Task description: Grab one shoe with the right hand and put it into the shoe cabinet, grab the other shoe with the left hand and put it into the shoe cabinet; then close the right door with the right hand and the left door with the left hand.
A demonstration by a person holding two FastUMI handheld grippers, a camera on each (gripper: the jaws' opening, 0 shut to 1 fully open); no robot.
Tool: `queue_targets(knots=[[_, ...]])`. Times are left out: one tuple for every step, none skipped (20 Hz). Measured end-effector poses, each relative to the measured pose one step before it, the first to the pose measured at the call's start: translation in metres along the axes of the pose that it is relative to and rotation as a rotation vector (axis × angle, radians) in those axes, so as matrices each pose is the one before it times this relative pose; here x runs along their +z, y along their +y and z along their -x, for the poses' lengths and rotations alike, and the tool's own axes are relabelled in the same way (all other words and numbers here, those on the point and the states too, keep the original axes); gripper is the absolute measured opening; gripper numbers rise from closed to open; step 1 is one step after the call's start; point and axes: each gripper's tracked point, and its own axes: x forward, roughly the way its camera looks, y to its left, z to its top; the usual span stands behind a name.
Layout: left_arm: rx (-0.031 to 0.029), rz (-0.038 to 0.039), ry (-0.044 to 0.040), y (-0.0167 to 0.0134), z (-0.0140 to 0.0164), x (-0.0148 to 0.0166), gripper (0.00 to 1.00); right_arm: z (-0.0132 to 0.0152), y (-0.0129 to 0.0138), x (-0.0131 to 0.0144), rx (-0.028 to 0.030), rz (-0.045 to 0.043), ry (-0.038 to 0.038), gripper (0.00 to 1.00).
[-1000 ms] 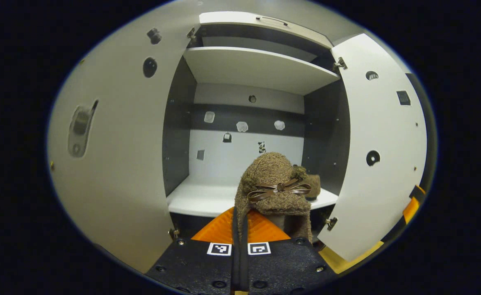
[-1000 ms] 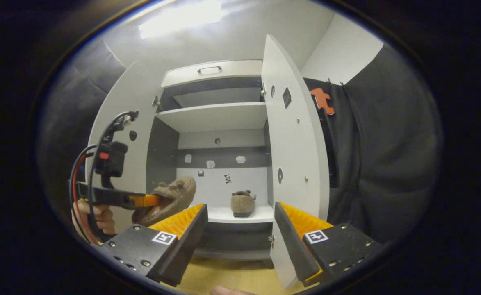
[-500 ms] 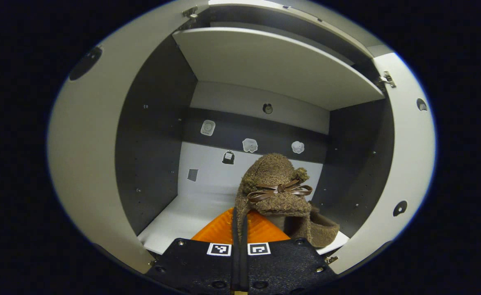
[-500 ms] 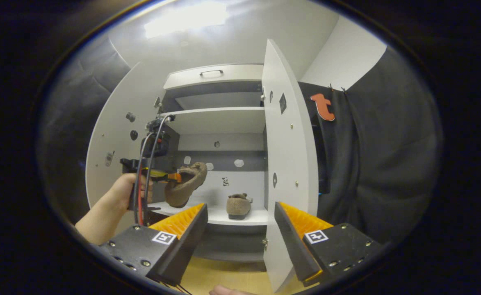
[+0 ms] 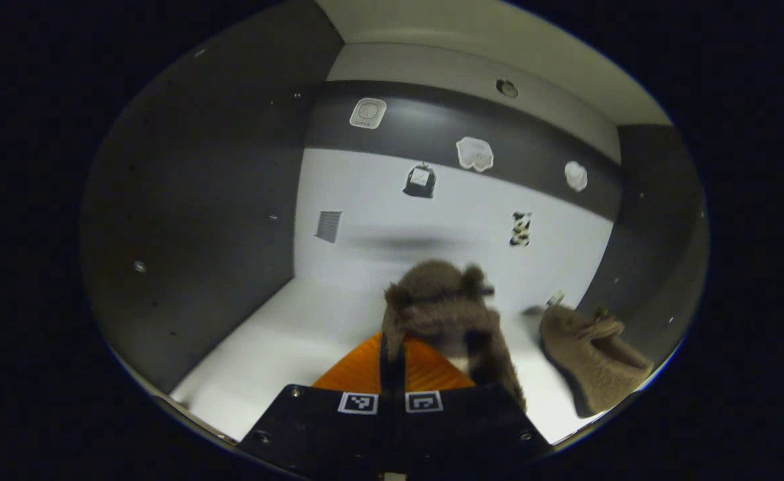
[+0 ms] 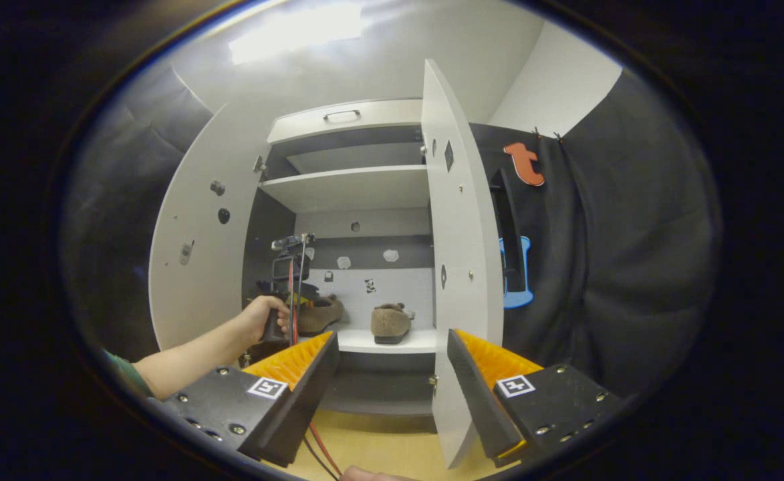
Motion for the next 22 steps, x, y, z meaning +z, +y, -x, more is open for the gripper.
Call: queue_targets(knots=[[0.00855, 0.00463, 0.0184, 0.00262, -0.00017, -0.00337, 0.0, 0.00217, 0.00095, -0.00054, 0.0003, -0.0025, 0.00449, 0.98], [-0.00035, -0.00942, -0.00499, -0.00069, -0.00228, 0.00338, 0.01, 0.00097, 0.00102, -0.0011, 0.00118, -0.00123, 0.00592, 0.98], [0.00497, -0.00716, 0.0075, -0.00024, -0.00143, -0.00067, 0.0, 0.00194, -0.00007, -0.00217, 0.00233, -0.00146, 0.00675, 0.98], [0.00348, -0.00434, 0.00149, -0.00094, 0.00247, 0.00053, 0.01, 0.00209, 0.00036, -0.00009, 0.00151, -0.00055, 0.00137, 0.98], [-0.00338, -0.00734, -0.00156, -0.00026, 0.00228, 0.00162, 0.02, 0.0041, -0.00026, -0.00069, -0.00274, 0.00067, -0.00007, 0.98], [-0.00923, 0.00059, -0.01064, -0.00131, 0.00244, 0.00294, 0.05, 0.00305, -0.00034, 0.00131, -0.00432, 0.0011, -0.00158, 0.98], [0.00518, 0.00022, -0.00726, 0.00065, 0.00201, 0.00307, 0.14, 0.004, -0.00087, 0.00024, -0.00529, 0.00206, -0.00238, 0.98], [0.01206, -0.00876, -0.00076, 0.00264, 0.00437, 0.00261, 0.13, 0.00384, -0.00117, 0.00135, -0.00379, 0.00194, -0.00155, 0.98], [-0.00462, -0.0074, -0.00135, -0.00203, 0.00277, -0.00057, 0.3, 0.0067, -0.00077, 0.00113, -0.0031, 0.00275, -0.00148, 0.98], [-0.00791, -0.00671, -0.01001, -0.00325, 0.00453, 0.00444, 0.29, 0.00558, -0.00116, 0.0021, -0.00661, 0.00265, -0.00322, 0.98], [-0.01356, -0.00594, -0.01233, -0.00442, 0.00649, 0.00349, 0.46, 0.00386, -0.00277, 0.00253, -0.01216, 0.00554, -0.00444, 0.98], [0.00301, -0.01097, 0.00106, -0.00029, 0.00718, 0.00056, 0.64, 0.00458, -0.00389, 0.00224, -0.01799, 0.0101, -0.00275, 0.98], [0.01052, -0.00865, -0.00579, 0.00143, 0.00773, 0.00175, 0.69, 0.00386, -0.0026, 0.0009, -0.01477, 0.01107, -0.00444, 0.98], [0.01727, -0.00874, -0.00853, 0.00165, 0.0096, 0.00262, 0.71, 0.00437, -0.00165, 0.00348, -0.0115, 0.00905, -0.00594, 0.98], [0.02565, -0.00055, 0.00167, 0.00318, 0.01033, -0.00012, 0.79, 0.00606, -0.00121, 0.00168, -0.00972, 0.00536, -0.00415, 0.98], [0.01947, -0.0099, 0.00029, 0.00393, 0.01438, -0.00196, 0.82, 0.00474, 0.00026, 0.00208, -0.00418, -0.00096, -0.00768, 0.98], [-0.00017, 0.00166, -0.01321, -0.00078, 0.01373, 0.00051, 0.87, 0.00522, 0.00011, 0.00167, -0.00135, -0.00378, -0.00448, 0.98], [-0.02514, -0.01043, -0.01437, -0.00623, 0.0177, 0.00026, 0.87, 0.00572, -0.00017, 0.00026, -0.0007, -0.00358, -0.00353, 0.98], [-0.01809, -0.01253, -0.01776, -0.00199, 0.01754, 0.00002, 0.9, 0.00495, -0.00105, -0.00013, -0.00578, -0.00346, -0.00253, 0.98], [-0.02768, -0.00279, -0.01656, -0.00466, 0.02, -0.00051, 0.92, 0.00444, -0.00236, -0.00057, -0.01043, -0.00202, 0.00073, 0.98], [-0.0213, -0.00756, -0.02082, -0.00375, 0.01997, 0.00193, 0.96, 0.00464, -0.00271, -0.00252, -0.00937, 0.00002, 0.0008, 0.98], [-0.0103, -0.00919, -0.02558, 0.00128, 0.01941, -0.00067, 0.96, 0.00404, -0.00314, -0.00084, -0.01326, -0.00292, 0.00064, 0.98]])
